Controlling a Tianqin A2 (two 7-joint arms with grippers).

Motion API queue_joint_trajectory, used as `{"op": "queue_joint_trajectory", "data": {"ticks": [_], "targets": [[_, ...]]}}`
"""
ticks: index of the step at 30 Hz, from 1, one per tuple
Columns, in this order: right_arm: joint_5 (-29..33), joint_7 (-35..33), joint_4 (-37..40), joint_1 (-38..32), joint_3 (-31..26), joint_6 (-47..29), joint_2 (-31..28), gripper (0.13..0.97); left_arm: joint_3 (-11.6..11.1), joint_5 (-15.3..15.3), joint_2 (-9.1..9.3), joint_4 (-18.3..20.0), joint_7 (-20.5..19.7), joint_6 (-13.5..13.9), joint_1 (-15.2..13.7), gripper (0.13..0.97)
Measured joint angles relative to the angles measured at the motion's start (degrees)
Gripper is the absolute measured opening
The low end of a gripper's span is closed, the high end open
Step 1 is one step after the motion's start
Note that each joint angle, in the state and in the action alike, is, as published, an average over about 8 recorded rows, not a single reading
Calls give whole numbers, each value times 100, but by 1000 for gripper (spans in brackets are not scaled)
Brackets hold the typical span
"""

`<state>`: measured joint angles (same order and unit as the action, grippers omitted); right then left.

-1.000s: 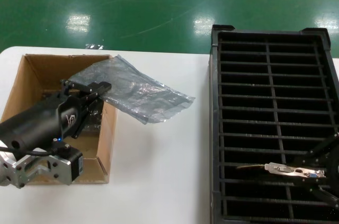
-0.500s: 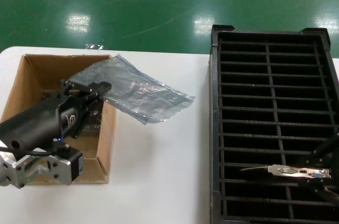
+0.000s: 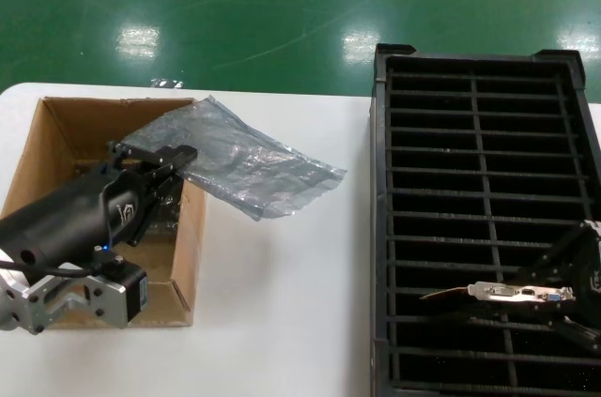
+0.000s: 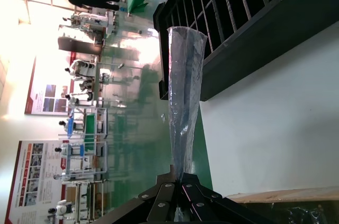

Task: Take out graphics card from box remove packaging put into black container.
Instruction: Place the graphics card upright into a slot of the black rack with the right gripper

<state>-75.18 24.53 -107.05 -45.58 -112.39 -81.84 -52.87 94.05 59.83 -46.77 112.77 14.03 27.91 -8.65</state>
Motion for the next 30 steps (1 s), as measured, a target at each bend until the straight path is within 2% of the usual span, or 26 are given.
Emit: {"op": "queue_joint_trajectory", "data": {"ticks": [13,30], "targets": [[180,-79,167,-406,-226,-485,177,188,0,0,0,0,0,0,0,139],[-309,239,-487,-206,134,-628,-198,188,0,0,0,0,0,0,0,139]]}}
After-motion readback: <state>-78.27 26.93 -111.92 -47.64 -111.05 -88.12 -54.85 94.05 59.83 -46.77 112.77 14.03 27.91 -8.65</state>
